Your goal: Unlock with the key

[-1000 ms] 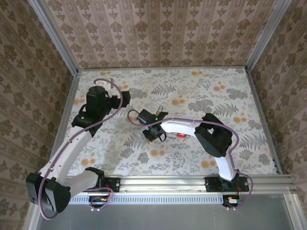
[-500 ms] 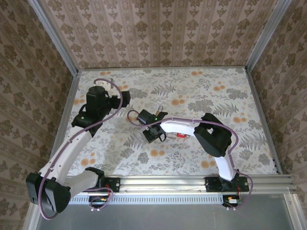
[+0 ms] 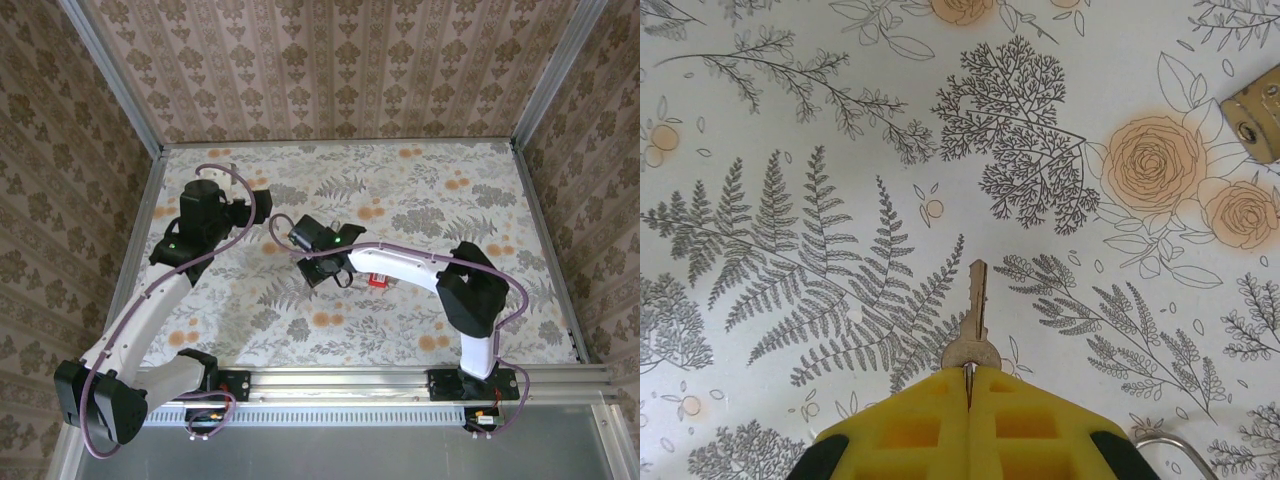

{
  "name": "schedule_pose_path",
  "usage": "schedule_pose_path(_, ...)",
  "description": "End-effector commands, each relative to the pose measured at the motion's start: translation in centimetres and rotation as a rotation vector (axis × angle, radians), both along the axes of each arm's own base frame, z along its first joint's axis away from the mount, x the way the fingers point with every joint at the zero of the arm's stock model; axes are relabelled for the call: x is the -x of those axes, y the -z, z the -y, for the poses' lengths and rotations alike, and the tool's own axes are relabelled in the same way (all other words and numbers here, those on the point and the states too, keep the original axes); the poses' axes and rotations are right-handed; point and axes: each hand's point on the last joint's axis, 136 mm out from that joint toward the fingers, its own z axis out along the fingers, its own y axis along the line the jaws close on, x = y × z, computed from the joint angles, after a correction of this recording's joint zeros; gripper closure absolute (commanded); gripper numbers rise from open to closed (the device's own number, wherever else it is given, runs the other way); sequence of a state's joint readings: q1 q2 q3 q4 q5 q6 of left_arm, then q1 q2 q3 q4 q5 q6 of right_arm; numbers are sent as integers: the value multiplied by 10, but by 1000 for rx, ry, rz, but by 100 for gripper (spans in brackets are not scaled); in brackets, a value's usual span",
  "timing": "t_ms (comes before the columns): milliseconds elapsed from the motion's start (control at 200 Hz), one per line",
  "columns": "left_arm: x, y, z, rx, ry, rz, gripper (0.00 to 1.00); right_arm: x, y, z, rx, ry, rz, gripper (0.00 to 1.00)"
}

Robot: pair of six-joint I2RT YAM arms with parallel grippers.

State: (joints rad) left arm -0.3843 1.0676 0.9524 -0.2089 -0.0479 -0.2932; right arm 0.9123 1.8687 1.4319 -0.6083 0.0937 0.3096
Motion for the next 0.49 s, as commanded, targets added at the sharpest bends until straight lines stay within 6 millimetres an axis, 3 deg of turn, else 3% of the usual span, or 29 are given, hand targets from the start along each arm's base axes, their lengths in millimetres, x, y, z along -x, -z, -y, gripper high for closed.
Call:
schedule_pose_path(0, -2, 0, 0, 22, 0, 6, 1, 4, -33, 4, -36, -3, 4, 97)
schedule_pose_path(160, -2, 1, 5, 26, 23, 1, 3, 13, -62, 11, -95, -13, -9, 97)
schedule_pose_path(300, -2, 5, 13, 24, 69, -11, 8, 18, -89, 33, -160, 4, -28, 98)
schedule_pose_path(490, 9, 15, 56, -55, 278, -15, 22, 24, -120, 72, -291, 53, -80, 98)
